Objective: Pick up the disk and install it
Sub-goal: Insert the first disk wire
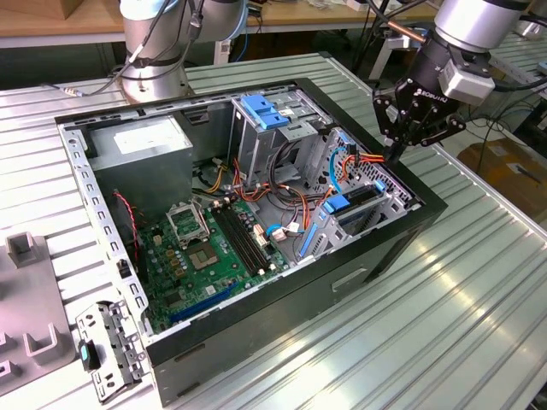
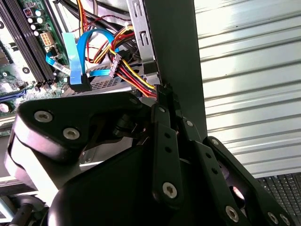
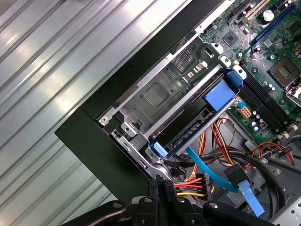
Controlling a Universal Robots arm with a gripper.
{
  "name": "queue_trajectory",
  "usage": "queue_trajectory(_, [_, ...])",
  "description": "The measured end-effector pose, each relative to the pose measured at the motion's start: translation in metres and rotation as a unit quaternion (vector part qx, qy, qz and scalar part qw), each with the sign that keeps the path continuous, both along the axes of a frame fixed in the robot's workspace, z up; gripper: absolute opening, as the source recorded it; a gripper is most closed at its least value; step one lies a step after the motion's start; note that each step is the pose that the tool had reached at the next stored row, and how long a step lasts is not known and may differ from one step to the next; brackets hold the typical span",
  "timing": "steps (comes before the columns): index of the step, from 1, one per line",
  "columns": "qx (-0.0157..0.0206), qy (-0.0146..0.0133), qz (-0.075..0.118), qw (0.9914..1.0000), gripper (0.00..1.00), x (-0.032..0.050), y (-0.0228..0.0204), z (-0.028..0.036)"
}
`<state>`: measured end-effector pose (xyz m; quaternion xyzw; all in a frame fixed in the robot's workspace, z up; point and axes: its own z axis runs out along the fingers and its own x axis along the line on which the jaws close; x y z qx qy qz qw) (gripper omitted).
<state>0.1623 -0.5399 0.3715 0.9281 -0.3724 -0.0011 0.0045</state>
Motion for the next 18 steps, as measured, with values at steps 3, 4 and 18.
queue_trajectory(3, [0.0,0.0,0.0,1.0,0.17,0.0,0.0,0.0])
queue_trajectory(4, [0.0,0.0,0.0,1.0,0.17,0.0,0.0,0.0])
queue_trajectory(18, [0.0,0.0,-0.067,0.99776,0.17,-0.0032,0.0,-0.0001])
